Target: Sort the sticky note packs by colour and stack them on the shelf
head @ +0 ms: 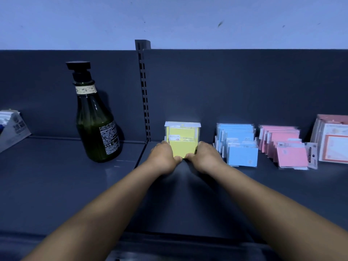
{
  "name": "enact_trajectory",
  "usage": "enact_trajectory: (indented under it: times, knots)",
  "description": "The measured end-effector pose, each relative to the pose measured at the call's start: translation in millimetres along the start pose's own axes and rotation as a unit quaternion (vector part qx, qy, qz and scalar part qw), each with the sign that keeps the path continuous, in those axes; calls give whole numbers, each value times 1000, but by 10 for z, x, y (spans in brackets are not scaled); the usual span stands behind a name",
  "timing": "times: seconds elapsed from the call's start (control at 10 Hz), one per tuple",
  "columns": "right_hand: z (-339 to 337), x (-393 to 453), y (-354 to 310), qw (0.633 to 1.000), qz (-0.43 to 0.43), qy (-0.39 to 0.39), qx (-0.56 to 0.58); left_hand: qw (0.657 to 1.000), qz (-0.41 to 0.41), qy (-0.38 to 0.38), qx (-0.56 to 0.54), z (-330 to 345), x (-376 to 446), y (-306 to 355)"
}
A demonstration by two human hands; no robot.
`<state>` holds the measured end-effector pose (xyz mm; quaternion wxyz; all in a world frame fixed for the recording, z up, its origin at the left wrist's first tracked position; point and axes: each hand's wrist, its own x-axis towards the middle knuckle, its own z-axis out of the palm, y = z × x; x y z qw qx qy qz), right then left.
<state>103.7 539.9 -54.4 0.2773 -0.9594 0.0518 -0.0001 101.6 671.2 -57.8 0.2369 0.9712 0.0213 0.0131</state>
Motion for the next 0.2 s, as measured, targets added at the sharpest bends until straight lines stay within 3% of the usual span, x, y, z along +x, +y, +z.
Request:
enact_trajectory:
  times: [0.2]
  knots:
    - [-204,-292,29,1000,-23,1,-13,999,10,1,32,-94,-185,43]
